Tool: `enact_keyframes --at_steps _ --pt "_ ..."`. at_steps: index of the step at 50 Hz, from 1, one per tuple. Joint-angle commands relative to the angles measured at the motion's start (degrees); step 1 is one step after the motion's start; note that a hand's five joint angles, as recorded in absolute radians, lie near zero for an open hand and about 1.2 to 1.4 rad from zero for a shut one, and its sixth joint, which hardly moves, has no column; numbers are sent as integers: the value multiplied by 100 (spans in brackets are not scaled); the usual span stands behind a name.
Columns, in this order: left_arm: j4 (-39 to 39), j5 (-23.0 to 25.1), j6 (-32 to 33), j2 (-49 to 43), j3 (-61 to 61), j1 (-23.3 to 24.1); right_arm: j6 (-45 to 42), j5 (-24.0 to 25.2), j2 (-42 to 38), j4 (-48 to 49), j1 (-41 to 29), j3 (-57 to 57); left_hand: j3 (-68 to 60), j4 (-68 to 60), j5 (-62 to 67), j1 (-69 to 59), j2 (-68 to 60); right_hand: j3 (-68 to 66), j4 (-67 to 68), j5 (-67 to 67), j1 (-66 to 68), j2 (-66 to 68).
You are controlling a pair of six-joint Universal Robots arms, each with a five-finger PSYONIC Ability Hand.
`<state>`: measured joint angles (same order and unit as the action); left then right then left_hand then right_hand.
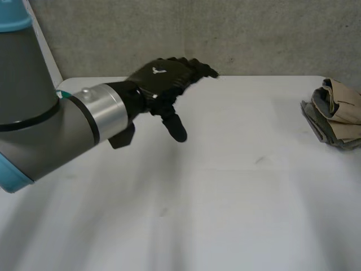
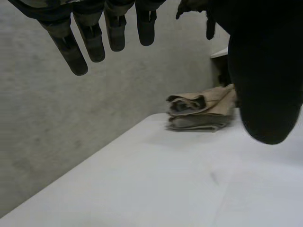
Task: Fold the laundry.
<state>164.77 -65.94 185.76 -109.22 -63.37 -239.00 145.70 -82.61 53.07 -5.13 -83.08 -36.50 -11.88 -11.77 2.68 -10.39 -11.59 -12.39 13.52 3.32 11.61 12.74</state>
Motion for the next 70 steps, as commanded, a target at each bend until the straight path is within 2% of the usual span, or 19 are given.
enact_keyframes --at_steps 1,11,16,25,34,37,38,40,46,49,52,57,60,61,64,65,68,69,70 --pt "563 -744 13 94 -158 -821 1039 447 1072 494 -1314 -1875 183 172 -262 33 153 239 -352 -332 -161 -274" --pt "1575 -833 206 -300 -220 -2457 1093 518 1504 1216 -2959 -4364 167 155 -246 17 137 239 -352 -332 -161 -274" --pt "1620 -544 968 -1230 17 -3327 987 527 1557 1356 -3214 -5103 150 139 -230 0 120 239 -352 -332 -161 -274" --pt "1637 -341 2780 -2682 623 -3732 715 527 1566 1567 -3171 -5780 167 155 -246 17 137 239 -352 -332 -161 -274" --pt "1865 -332 3045 -3579 1151 -3917 697 527 1566 1708 -3144 -6123 50 38 -129 -100 20 239 -352 -332 -161 -274" --pt "1892 -367 3045 -3764 1300 -3909 706 527 1557 1796 -3144 -6237 -1508 -1520 1429 -1658 -1538 239 -352 -332 -161 -274" --pt "1901 -393 3045 -3816 1344 -3909 706 527 1566 1822 -3144 -6272 -3713 -3725 3634 -3863 -3743 239 -352 -332 -161 -274" --pt "1944 -419 3036 -3817 1345 -3891 706 527 1566 1892 -3144 -6351 -6748 -6760 6669 -6898 -6778 239 -352 -332 -161 -274" --pt "2550 -1253 2940 -3476 1038 -3453 706 492 1610 1919 -3136 -6387 -6812 -6823 6732 -6961 -6841 239 -352 -332 -161 -274" --pt "2586 -1386 2756 -3133 766 -3206 706 465 1715 1928 -3092 -6378 -6812 -6823 6732 -6961 -6841 239 -352 -332 -161 -274" --pt "2586 -1404 2046 -2465 414 -2829 723 457 1838 1928 -2961 -6361 -6812 -6823 6732 -6961 -6841 239 -352 -332 -161 -274" --pt "2578 -1387 317 -1227 -271 -1811 776 369 2040 1981 -2618 -6291 -6812 -6823 6732 -6961 -6841 239 -352 -332 -161 -274" --pt "2542 -1378 -284 -839 -518 -1309 794 272 2128 1998 -2415 -6273 -6812 -6823 6732 -6961 -6841 239 -352 -332 -161 -274" --pt "2542 -1360 -582 -681 -675 -924 794 254 2146 2007 -2371 -6264 -6812 -6823 6732 -6961 -6841 239 -352 -332 -161 -274" --pt "2569 -1334 -874 -662 -913 -316 794 193 2172 2104 -2257 -6255 -6812 -6823 6732 -6961 -6841 239 -352 -332 -161 -274" --pt "2586 -1334 -910 -757 -1010 69 794 184 2172 2130 -2231 -6255 -6812 -6823 6732 -6961 -6841 239 -352 -332 -161 -274" --pt "2534 -1413 -901 -1047 -993 529 794 184 2163 2156 -2134 -6246 -6812 -6823 6732 -6961 -6841 239 -352 -332 -161 -274" --pt "2507 -1422 -875 -1275 -958 739 794 184 2172 2156 -2116 -6238 -5065 -5077 4986 -5215 -5095 239 -352 -332 -161 -274" --pt "2490 -1422 -849 -1364 -941 802 794 184 2164 2156 -2107 -6229 -2533 -2545 2454 -2683 -2563 239 -352 -332 -161 -274"
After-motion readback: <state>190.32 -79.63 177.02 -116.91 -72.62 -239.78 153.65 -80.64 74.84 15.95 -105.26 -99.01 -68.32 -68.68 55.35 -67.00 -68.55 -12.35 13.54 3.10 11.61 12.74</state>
